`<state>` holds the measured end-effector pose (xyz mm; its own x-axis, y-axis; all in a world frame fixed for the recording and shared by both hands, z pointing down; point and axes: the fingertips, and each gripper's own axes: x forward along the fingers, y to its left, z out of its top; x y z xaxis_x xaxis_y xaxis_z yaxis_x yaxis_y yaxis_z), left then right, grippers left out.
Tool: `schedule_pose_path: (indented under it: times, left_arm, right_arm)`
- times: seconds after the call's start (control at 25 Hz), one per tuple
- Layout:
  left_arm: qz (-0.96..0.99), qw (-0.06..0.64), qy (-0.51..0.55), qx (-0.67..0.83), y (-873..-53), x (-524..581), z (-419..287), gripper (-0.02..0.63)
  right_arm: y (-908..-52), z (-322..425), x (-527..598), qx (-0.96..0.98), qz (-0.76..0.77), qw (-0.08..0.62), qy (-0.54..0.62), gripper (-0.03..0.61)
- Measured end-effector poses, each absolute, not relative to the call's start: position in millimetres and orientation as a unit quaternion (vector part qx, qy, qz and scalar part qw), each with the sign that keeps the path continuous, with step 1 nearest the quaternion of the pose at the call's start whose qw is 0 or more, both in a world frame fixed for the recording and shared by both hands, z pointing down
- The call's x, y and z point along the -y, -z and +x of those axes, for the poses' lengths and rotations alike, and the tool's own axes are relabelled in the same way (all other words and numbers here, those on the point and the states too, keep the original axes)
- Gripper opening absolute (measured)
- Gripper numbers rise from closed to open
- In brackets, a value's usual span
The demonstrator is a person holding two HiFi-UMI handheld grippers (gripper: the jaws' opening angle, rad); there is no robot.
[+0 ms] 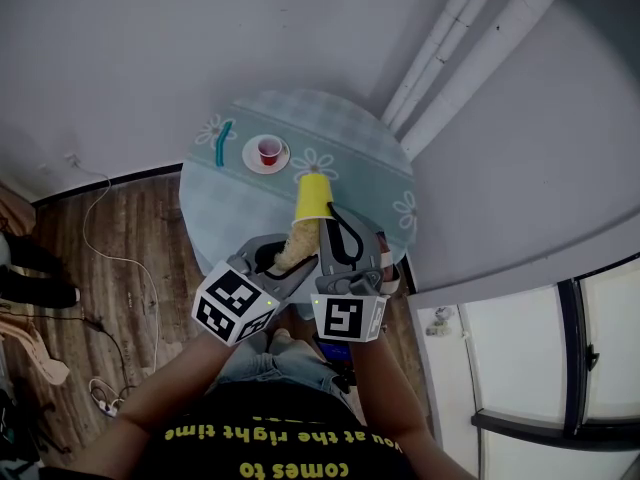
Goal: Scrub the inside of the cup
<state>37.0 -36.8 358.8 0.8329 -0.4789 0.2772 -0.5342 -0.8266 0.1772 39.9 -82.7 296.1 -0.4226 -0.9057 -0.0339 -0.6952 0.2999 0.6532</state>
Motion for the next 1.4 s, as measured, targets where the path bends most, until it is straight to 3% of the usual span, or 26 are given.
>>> schedule_pose_path:
  times: [0.4, 0.76, 1.4]
  left_arm:
    - [0.941, 0.159, -0.095, 0.283, -355.9, 49.2, 33.8, 0.147]
    - [0.948, 0.12, -0.117, 0.271, -360.9, 32.7, 36.2, 0.147]
    - [0.946, 0.135, -0.11, 0.274, -357.1, 44.8, 35.7, 0.147]
  right_arm:
    - [-297.1, 32.8, 77.0, 0.784, 0.501, 0.181, 0.318, 0.023]
    - [-296.9, 39.0, 78.6, 0.786, 0.508, 0.177, 0.304, 0.023]
    - [-298.4, 37.8, 83.0, 0.782, 0.509, 0.179, 0.312, 0.023]
